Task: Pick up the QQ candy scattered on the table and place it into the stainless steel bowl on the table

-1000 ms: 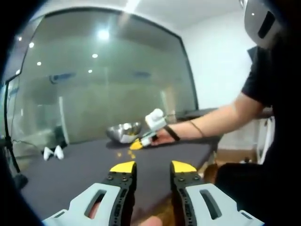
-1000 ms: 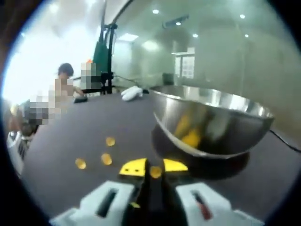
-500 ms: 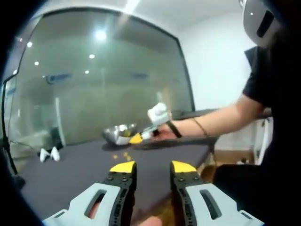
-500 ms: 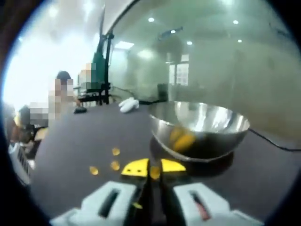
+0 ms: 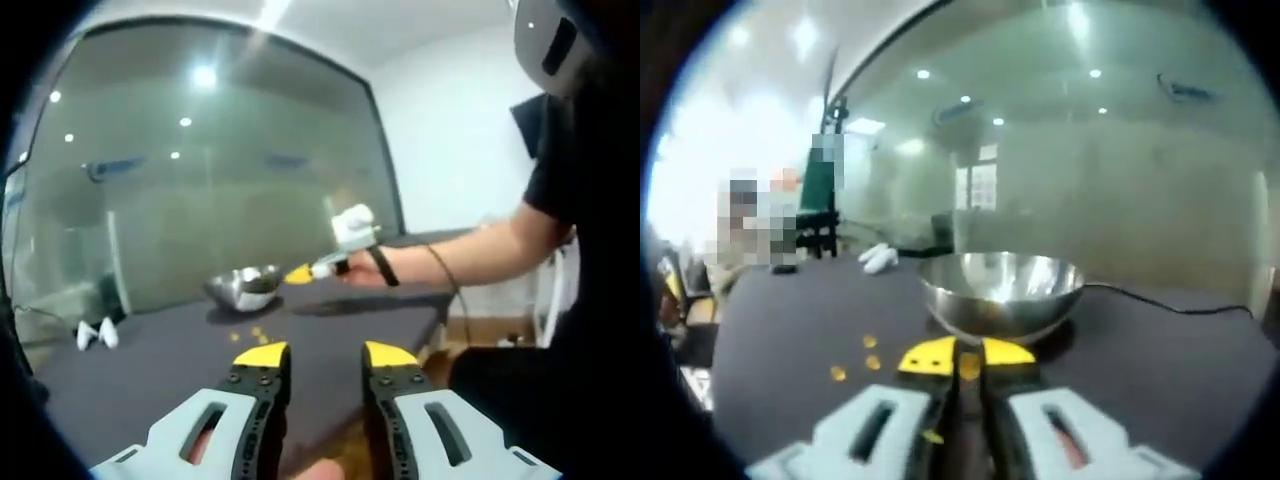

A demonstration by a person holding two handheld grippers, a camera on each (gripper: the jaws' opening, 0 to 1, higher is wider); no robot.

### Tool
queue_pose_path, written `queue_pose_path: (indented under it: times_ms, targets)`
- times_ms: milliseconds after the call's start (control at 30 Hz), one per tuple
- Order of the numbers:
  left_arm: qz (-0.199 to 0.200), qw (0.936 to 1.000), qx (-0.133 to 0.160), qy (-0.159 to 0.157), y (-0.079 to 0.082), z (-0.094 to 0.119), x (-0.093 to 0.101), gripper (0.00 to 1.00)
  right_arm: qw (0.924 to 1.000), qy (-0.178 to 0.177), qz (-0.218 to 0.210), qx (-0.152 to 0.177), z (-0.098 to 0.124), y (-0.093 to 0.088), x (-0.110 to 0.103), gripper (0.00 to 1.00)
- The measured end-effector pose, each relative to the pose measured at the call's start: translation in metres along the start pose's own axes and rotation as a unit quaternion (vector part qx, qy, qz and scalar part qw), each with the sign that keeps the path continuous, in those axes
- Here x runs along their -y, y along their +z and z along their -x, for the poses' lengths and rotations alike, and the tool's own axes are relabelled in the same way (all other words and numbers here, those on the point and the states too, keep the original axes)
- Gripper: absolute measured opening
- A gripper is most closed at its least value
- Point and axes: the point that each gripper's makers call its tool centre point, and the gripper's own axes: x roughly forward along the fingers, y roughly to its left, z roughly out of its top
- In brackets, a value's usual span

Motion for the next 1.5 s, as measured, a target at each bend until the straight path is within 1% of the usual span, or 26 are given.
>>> queue_pose_path:
  times_ms: [100,167,200,300,367,400,433,467,533,567,600,633,667,700,733,867,967,1067,1133,1167,1200,1233,1367,1433,1500]
  targets:
    - [-0.001,1.0,-0.002,-0.001,-0.001,0.0,0.001,0.3,0.9997,-0.023,0.001,0.008,0.001,0.008,0.005,0.09]
    - [0.003,1.0,-0.001,0.002,-0.001,0.001,0.0,0.3,0.9988,-0.042,0.02,0.012,-0.001,0.021,0.01,0.09]
    - [0.004,1.0,-0.002,0.005,-0.002,0.002,-0.001,0.3,0.9986,-0.045,0.024,0.016,-0.003,0.027,0.01,0.09]
    - [0.005,0.9999,-0.007,0.008,-0.005,0.003,-0.002,0.3,0.9984,-0.041,0.035,0.019,-0.022,0.048,0.014,0.09]
    - [0.008,0.9999,-0.005,0.008,-0.005,0.005,-0.001,0.3,0.9976,-0.048,0.043,0.026,-0.034,0.057,0.02,0.09]
    - [0.011,0.9999,-0.003,0.008,-0.005,0.005,-0.001,0.3,0.9977,-0.053,0.034,0.024,-0.043,0.063,0.027,0.09]
    - [0.012,0.9999,-0.001,0.008,-0.006,0.005,-0.001,0.3,0.9979,-0.051,0.032,0.025,-0.051,0.066,0.028,0.09]
    - [0.013,0.9999,-0.001,0.008,-0.006,0.005,0.0,0.3,0.998,-0.046,0.034,0.024,-0.061,0.065,0.023,0.1]
    - [0.012,0.9999,-0.002,0.006,-0.007,0.005,0.001,0.3,0.9979,-0.049,0.038,0.018,-0.074,0.065,0.024,0.1]
    - [0.011,0.9999,-0.002,0.006,-0.007,0.005,0.002,0.3,0.9979,-0.051,0.038,0.013,-0.083,0.066,0.027,0.1]
    - [0.012,0.9999,-0.001,0.006,-0.007,0.005,0.002,0.3,0.9986,-0.048,0.022,-0.004,-0.089,0.06,0.026,0.1]
    - [0.013,0.9999,0.0,0.007,-0.007,0.006,0.002,0.3,0.9988,-0.039,0.017,-0.026,-0.095,0.054,0.024,0.1]
    - [0.014,0.9999,0.0,0.008,-0.007,0.006,0.001,0.3,0.9986,-0.036,0.013,-0.037,-0.096,0.05,0.019,0.1]
    - [0.015,0.9999,-0.001,0.007,-0.008,0.007,0.001,0.3,0.9987,-0.042,0.015,-0.026,-0.099,0.053,0.022,0.1]
    - [0.015,0.9999,-0.003,0.006,-0.009,0.007,0.001,0.3,0.9985,-0.046,0.02,-0.023,-0.101,0.054,0.022,0.1]
    - [0.017,0.9998,-0.006,0.009,-0.01,0.008,0.0,0.3,0.9984,-0.049,0.018,-0.022,-0.108,0.058,0.027,0.1]
    - [0.02,0.9997,-0.004,0.011,-0.01,0.009,-0.002,0.3,0.9983,-0.045,0.031,-0.022,-0.11,0.058,0.026,0.1]
    - [0.023,0.9996,-0.004,0.016,-0.011,0.009,-0.005,0.3,0.9983,-0.042,0.032,-0.023,-0.11,0.057,0.025,0.11]
    - [0.024,0.9996,-0.003,0.015,-0.011,0.009,-0.005,0.3,0.9986,-0.044,0.026,-0.009,-0.109,0.06,0.027,0.18]
    - [0.024,0.9996,-0.003,0.015,-0.011,0.009,-0.005,0.3,0.9985,-0.049,0.024,-0.01,-0.108,0.061,0.029,0.23]
    - [0.023,0.9996,-0.005,0.015,-0.012,0.008,-0.006,0.3,0.9983,-0.051,0.023,-0.016,-0.11,0.059,0.035,0.23]
    - [0.023,0.9996,-0.006,0.015,-0.012,0.008,-0.006,0.3,0.9983,-0.052,0.02,-0.021,-0.108,0.057,0.036,0.22]
    - [0.022,0.9997,-0.003,0.012,-0.01,0.006,-0.004,0.3,0.9982,-0.055,0.018,-0.016,-0.1,0.059,0.038,0.22]
    - [0.021,0.9997,-0.004,0.011,-0.01,0.006,-0.004,0.3,0.9984,-0.053,0.012,-0.017,-0.093,0.056,0.036,0.22]
    - [0.022,0.9997,-0.003,0.009,-0.01,0.005,-0.004,0.3,0.9983,-0.053,0.017,-0.017,-0.087,0.054,0.036,0.21]
